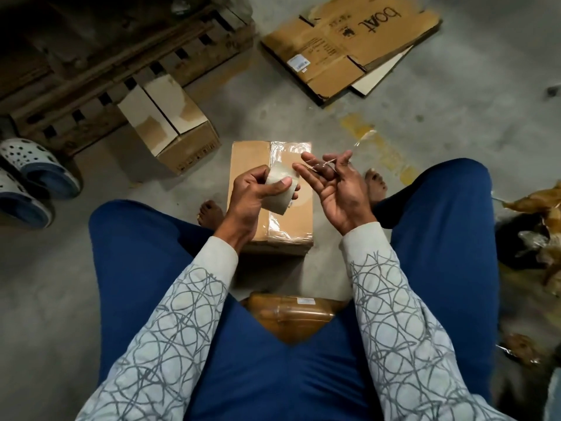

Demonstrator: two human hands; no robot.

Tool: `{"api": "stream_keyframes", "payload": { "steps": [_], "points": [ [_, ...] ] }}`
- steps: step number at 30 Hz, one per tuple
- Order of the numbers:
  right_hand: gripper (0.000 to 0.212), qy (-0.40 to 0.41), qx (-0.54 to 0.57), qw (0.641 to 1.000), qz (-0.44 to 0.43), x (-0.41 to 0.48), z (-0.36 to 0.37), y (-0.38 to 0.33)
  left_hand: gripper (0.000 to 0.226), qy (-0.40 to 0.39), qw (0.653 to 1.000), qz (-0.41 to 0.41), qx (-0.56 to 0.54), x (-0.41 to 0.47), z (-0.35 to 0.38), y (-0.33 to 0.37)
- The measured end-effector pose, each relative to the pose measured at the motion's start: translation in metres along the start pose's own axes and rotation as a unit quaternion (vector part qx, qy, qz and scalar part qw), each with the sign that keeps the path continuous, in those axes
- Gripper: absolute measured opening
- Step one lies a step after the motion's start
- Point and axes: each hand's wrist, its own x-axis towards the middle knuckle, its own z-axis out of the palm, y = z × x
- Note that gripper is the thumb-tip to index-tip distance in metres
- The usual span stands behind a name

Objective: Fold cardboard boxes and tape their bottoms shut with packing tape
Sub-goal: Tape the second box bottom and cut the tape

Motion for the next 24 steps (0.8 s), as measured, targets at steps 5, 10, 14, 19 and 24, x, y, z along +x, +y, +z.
{"api": "stream_keyframes", "payload": {
  "steps": [5, 10, 14, 19, 24],
  "points": [
    [0.033, 0.077, 0.083, 0.992, -0.047, 0.005, -0.009, -0.013, 0.02, -0.029, 0.998, 0.056, 0.01, -0.007, -0.011, 0.004],
    [0.031, 0.127, 0.138, 0.979, -0.084, 0.008, -0.021, -0.026, 0.031, -0.076, 0.996, 0.043, 0.019, -0.006, -0.044, 0.011],
    [0.029, 0.118, 0.161, 0.977, -0.076, 0.006, -0.016, -0.024, 0.043, -0.086, 0.995, 0.01, 0.04, -0.006, -0.051, 0.011],
    [0.031, 0.081, 0.147, 0.984, -0.055, 0.003, -0.004, -0.017, 0.057, -0.023, 0.978, -0.104, 0.179, -0.003, -0.024, 0.007],
    [0.034, 0.071, 0.108, 0.99, -0.056, 0.0, -0.002, -0.018, 0.017, -0.002, 0.974, -0.159, 0.16, -0.001, -0.013, 0.009]
  ]
}}
